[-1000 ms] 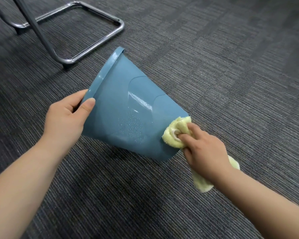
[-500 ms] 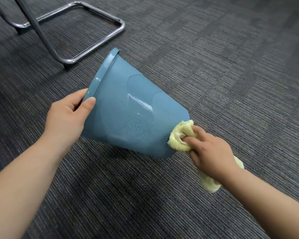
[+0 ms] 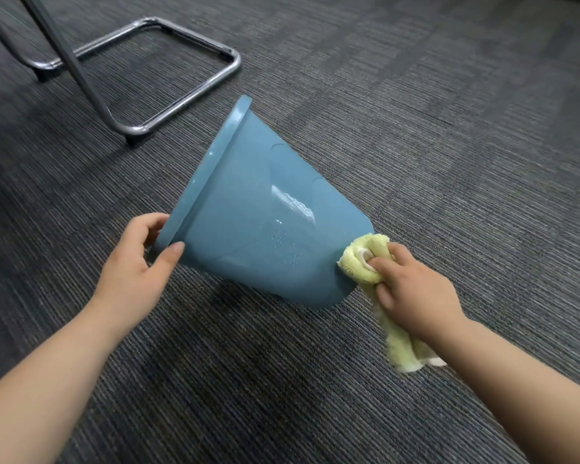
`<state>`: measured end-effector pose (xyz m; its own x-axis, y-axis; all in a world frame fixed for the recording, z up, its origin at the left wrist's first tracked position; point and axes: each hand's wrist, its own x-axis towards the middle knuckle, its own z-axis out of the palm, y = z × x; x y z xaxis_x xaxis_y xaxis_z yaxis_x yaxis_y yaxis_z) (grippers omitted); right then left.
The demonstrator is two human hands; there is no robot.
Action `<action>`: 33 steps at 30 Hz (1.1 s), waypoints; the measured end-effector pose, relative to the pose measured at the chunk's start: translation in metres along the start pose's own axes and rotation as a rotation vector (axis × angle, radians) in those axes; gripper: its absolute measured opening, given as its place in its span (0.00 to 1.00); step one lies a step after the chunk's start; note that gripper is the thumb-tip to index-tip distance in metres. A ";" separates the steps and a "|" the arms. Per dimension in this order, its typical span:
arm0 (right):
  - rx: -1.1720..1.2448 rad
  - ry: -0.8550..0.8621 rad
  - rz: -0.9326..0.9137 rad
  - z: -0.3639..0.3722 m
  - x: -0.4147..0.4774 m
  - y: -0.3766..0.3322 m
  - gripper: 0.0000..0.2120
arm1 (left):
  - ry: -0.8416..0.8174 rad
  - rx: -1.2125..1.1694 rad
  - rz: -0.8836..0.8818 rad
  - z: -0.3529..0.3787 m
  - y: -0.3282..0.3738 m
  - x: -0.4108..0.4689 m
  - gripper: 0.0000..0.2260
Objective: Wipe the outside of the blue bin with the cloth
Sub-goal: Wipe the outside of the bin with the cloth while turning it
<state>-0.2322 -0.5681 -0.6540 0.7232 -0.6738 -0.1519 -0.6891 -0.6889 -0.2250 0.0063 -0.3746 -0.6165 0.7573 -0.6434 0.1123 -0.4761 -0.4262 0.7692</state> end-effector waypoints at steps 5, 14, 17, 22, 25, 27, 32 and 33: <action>0.020 -0.003 0.040 -0.003 0.001 0.004 0.15 | -0.007 -0.123 0.026 0.002 0.009 0.005 0.16; 0.115 0.045 0.077 -0.011 0.002 0.012 0.14 | 0.051 -0.232 0.112 0.006 0.033 0.013 0.15; 0.183 0.073 0.081 -0.020 0.006 0.013 0.13 | 0.031 -0.243 0.124 0.005 0.036 0.012 0.18; 0.382 0.272 0.036 -0.056 0.025 -0.007 0.12 | -0.043 -0.262 0.148 0.011 0.047 0.007 0.14; 0.414 0.289 -0.012 -0.073 0.036 -0.024 0.13 | -0.110 -0.213 0.231 0.015 0.057 0.003 0.17; 0.412 0.278 -0.020 -0.079 0.038 -0.030 0.12 | -0.131 -0.196 0.269 0.015 0.062 0.002 0.18; 0.310 0.300 -0.174 -0.089 0.023 -0.049 0.14 | -0.128 -0.179 0.284 0.016 0.063 0.001 0.17; 0.282 0.301 -0.226 -0.089 0.019 -0.055 0.14 | -0.124 -0.184 0.277 0.015 0.063 0.002 0.17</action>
<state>-0.1848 -0.5670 -0.5589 0.7791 -0.5916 0.2072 -0.4463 -0.7557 -0.4793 -0.0296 -0.4124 -0.5773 0.5455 -0.7956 0.2636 -0.5583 -0.1103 0.8223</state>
